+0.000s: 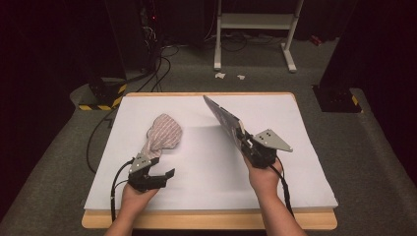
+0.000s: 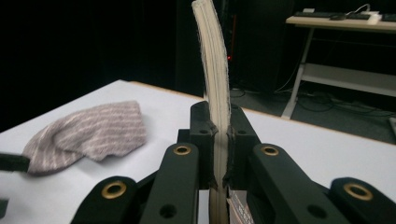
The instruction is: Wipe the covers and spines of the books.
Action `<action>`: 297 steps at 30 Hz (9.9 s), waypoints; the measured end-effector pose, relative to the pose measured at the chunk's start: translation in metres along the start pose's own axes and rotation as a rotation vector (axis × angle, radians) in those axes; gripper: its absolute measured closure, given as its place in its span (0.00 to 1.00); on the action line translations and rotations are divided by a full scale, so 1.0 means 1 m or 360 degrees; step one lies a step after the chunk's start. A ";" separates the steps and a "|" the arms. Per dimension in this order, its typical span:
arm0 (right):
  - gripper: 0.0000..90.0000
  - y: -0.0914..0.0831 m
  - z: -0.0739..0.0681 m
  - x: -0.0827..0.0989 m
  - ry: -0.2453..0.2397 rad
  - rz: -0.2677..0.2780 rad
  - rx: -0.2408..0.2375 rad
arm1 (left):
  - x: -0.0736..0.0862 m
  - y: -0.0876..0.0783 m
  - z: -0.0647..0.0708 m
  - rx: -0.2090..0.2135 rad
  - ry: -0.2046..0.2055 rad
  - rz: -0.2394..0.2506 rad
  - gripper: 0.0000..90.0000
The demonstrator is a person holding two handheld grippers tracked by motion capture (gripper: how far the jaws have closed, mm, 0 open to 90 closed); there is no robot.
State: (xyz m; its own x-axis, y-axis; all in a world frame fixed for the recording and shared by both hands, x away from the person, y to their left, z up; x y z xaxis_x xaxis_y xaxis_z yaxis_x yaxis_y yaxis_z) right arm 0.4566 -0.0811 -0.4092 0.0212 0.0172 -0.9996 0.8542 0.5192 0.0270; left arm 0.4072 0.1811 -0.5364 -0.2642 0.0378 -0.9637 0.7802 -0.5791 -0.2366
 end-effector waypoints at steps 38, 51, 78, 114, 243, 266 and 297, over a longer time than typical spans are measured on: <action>0.94 0.017 -0.059 -0.016 0.0055 0.0162 -0.0122 | 0.000 -0.001 0.000 0.0007 0.0010 0.0008 0.21; 0.94 -0.006 0.018 0.030 0.0019 -0.0032 0.0178 | 0.004 0.005 0.010 0.0047 0.0043 -0.0022 0.21; 0.72 -0.056 0.094 0.130 0.0108 -0.0467 0.0404 | 0.009 0.009 0.016 0.0067 0.0077 -0.0051 0.21; 0.42 -0.032 0.141 0.148 0.0165 -0.0745 0.0397 | 0.007 0.009 0.019 0.0094 0.0054 -0.0031 0.23; 0.54 -0.088 0.060 0.133 0.0159 -0.0553 -0.0034 | -0.022 0.031 -0.071 -0.0257 0.0232 -0.0269 0.72; 0.55 -0.087 0.066 0.140 0.0214 -0.0557 0.0004 | -0.012 0.056 0.095 0.0392 0.0370 -0.0263 0.70; 0.54 -0.095 0.093 0.135 0.0282 -0.0516 0.0129 | 0.009 0.116 0.179 0.0651 0.0366 -0.0439 0.73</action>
State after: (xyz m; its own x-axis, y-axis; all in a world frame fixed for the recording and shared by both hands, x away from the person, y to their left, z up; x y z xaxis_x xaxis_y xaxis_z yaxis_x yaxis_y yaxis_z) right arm 0.4262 -0.2078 -0.5471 -0.3409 0.0142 -0.9400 0.8405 0.4526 -0.2980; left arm 0.3942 -0.0313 -0.5501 -0.2613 0.3836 -0.8858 0.4032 -0.7904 -0.4612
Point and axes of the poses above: each handheld gripper's, and its own axes: y roughly forward along the jaws, x roughly out of its underside, z roughly to its right, the point moved 10 cm from there along y, roughly forward along the jaws, and after that the axes turned 15 degrees about z, right-handed, at the moved point
